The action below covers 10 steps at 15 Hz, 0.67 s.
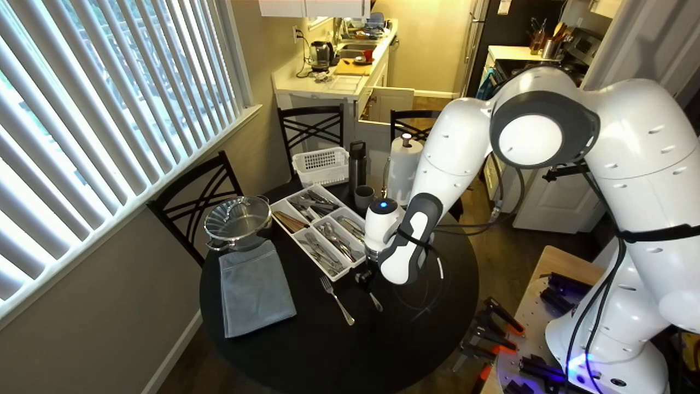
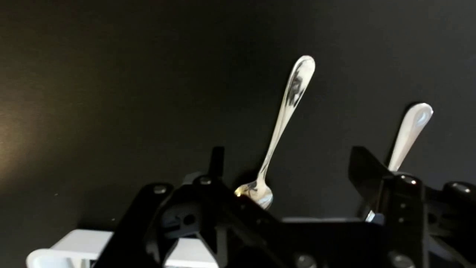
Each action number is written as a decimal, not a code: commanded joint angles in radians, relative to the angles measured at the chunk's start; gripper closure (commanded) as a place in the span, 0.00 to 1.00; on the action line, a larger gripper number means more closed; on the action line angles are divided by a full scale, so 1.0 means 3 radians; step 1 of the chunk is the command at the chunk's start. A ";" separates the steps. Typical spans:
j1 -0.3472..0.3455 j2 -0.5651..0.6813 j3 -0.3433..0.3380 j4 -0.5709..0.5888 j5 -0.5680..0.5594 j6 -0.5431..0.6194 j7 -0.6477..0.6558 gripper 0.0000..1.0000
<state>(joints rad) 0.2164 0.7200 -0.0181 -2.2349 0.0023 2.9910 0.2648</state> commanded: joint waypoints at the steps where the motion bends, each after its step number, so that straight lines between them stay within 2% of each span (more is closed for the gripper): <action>1: 0.0237 -0.0600 -0.0320 -0.0563 -0.0025 0.0227 -0.0003 0.00; 5: 0.0733 -0.0670 -0.0966 -0.0534 -0.0080 0.0527 0.0101 0.00; 8: 0.1262 -0.0454 -0.1616 -0.0293 -0.0009 0.0743 0.0151 0.00; 9: 0.1376 -0.0356 -0.1785 -0.0163 0.0052 0.0773 0.0142 0.00; 10: 0.1369 -0.0290 -0.1818 -0.0050 0.0120 0.0802 0.0121 0.00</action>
<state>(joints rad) 0.5547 0.5576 -0.4682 -2.3293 -0.0011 3.1829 0.2825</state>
